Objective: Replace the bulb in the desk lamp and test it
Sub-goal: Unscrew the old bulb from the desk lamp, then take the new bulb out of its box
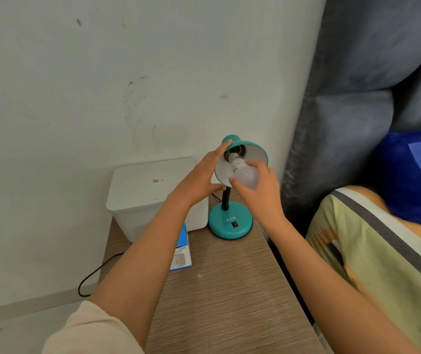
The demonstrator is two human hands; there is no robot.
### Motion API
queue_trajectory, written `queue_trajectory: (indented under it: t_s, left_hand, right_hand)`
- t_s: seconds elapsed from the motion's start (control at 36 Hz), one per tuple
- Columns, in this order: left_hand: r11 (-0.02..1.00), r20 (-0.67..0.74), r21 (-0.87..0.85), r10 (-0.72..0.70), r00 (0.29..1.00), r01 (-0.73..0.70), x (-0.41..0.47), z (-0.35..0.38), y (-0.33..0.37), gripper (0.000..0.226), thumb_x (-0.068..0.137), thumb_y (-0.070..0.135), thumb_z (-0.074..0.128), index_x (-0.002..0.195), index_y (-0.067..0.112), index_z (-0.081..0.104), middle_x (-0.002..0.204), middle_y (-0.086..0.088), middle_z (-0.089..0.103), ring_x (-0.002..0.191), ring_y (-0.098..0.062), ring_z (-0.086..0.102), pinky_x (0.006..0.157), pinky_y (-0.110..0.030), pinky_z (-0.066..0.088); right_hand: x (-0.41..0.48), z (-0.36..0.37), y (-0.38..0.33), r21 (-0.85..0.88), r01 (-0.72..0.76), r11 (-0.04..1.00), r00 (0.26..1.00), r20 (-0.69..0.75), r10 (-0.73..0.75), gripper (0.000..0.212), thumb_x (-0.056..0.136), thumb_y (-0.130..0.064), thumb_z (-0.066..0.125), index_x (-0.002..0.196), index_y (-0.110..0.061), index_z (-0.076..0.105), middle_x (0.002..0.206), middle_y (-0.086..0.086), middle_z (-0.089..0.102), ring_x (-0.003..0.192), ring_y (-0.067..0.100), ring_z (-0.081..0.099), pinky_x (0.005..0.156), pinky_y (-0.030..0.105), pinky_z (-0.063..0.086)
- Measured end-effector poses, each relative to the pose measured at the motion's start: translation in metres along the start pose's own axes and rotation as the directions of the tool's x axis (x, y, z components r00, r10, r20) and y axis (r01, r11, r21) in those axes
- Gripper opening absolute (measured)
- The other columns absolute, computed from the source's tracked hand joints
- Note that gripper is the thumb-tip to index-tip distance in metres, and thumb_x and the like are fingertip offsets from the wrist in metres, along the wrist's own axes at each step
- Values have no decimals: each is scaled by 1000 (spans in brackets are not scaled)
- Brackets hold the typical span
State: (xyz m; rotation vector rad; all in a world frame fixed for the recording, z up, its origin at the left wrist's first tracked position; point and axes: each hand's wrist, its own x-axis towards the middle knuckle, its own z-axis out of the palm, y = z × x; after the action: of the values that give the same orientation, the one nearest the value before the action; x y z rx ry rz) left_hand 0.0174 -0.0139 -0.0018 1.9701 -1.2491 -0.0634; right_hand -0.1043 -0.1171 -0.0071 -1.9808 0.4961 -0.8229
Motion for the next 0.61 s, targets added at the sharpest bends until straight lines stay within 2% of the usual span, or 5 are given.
queue_trajectory:
  t_s: [0.06,0.17,0.39,0.47,0.61]
  left_hand:
    - [997,0,72,-11,1000,11,-3,-4,3,99,76,7,73,148,34,11,145,2,34,126,-3,33,102,-16,28]
    - [982,-80,160,-85,993,97,-23,-9,0,85,80,18,72,147,22,21,151,0,27,138,-12,27,108,-21,22]
    - [904,-385,-113,-422,821,412,-130,7,-38,62,88,44,56,141,18,35,142,-1,40,131,-11,36,104,-24,27]
    - [818,-351,-224,-575,739,530,-154,17,-51,76,83,50,59,144,17,28,148,-1,33,136,-14,31,104,-26,25]
    - [747,-196,-285,-659,726,601,-163,30,-70,97,75,47,72,148,17,15,153,0,21,139,-16,23,109,-31,24]
  right_hand:
    - [-13,-4,1,21,-2,1000,1000,-11,2,51,78,-33,70,123,-23,48,117,4,48,97,9,45,80,18,35]
    - [-45,-5,15,49,2,999,1000,-17,-2,48,78,-31,70,120,-22,50,115,1,50,105,12,50,89,27,43]
    - [-104,30,72,-9,-82,997,993,84,83,45,77,-29,72,117,-23,52,113,-6,53,101,10,52,85,27,45]
    - [-109,50,85,-34,-188,982,971,147,191,46,77,-29,72,118,-19,51,110,-4,53,103,16,54,88,34,47]
    - [-100,79,99,-104,-315,943,909,253,332,58,76,-35,72,125,-16,44,119,5,55,106,20,53,90,33,44]
